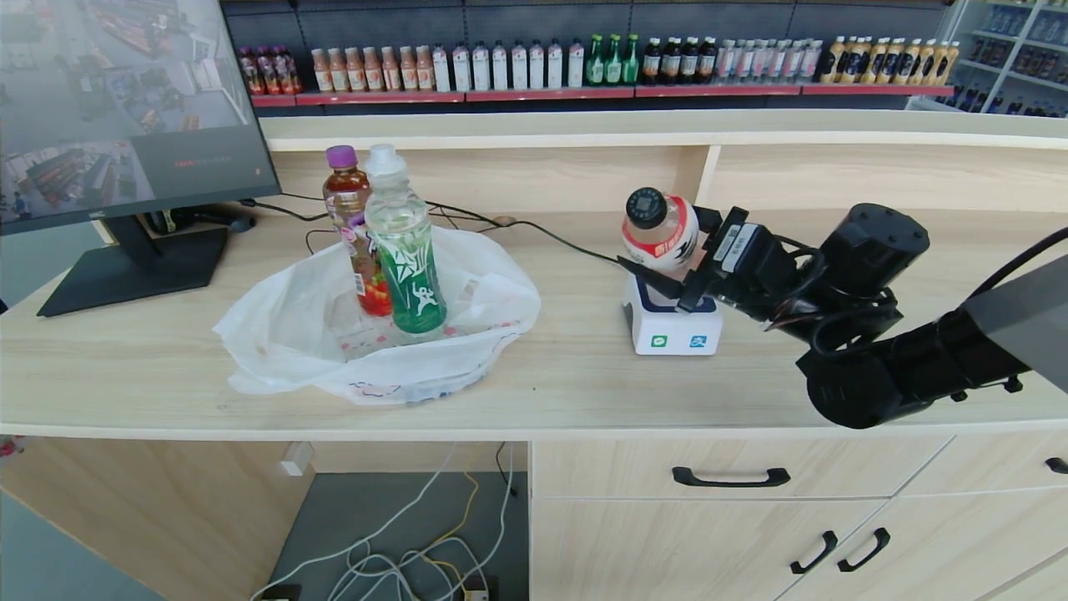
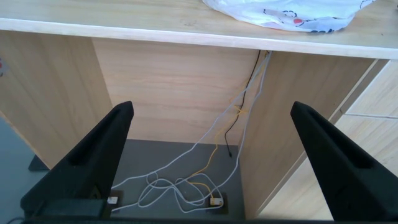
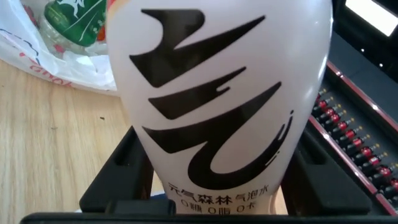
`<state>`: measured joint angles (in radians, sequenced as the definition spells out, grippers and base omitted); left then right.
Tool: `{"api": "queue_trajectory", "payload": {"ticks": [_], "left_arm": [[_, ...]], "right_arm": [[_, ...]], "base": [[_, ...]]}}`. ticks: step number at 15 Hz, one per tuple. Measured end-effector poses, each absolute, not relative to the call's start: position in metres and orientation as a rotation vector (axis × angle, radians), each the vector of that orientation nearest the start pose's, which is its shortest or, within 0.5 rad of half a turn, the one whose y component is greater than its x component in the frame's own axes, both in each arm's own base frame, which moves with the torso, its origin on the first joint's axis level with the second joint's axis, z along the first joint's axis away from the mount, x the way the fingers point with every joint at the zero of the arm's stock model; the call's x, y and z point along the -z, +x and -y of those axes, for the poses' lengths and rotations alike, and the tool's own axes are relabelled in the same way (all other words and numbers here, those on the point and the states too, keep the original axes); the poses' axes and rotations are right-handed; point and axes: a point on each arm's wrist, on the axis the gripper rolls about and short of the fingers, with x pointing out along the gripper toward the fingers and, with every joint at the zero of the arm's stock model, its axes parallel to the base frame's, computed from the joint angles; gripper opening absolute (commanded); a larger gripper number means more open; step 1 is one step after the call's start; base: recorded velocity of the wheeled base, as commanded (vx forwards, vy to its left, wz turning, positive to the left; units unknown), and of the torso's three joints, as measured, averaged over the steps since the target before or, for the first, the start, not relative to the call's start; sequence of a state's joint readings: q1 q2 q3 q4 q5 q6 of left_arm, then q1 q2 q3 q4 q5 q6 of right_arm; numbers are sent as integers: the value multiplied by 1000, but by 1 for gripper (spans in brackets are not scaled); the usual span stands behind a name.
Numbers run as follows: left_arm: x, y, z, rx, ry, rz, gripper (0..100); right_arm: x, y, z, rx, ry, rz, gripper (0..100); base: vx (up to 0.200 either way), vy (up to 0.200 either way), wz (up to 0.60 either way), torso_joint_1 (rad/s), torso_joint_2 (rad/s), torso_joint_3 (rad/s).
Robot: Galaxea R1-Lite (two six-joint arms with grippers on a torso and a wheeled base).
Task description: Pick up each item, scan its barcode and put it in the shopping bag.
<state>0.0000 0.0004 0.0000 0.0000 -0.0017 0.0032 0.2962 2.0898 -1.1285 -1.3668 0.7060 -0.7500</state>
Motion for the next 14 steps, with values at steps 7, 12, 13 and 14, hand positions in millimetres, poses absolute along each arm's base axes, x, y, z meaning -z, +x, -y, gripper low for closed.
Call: {"api": "queue_trajectory", "payload": {"ticks": [7, 12, 13, 14], "left_arm": [[-75, -23, 0, 2, 3, 0, 100], [-75, -23, 0, 2, 4, 0, 100], [-75, -23, 0, 2, 4, 0, 100], [-75, -23, 0, 2, 4, 0, 100]], "right_arm": [[-220, 362, -144, -669, -494, 719, 0], [-245, 333, -161, -540, -33, 638, 0], [-249, 327, -160, -543, -3, 640, 0], [-251, 321, -158, -548, 6, 637, 0]], "base": [[0, 0, 0, 0, 0, 0], [0, 0, 0, 0, 0, 0], [0, 0, 0, 0, 0, 0], [0, 0, 0, 0, 0, 0]]}}
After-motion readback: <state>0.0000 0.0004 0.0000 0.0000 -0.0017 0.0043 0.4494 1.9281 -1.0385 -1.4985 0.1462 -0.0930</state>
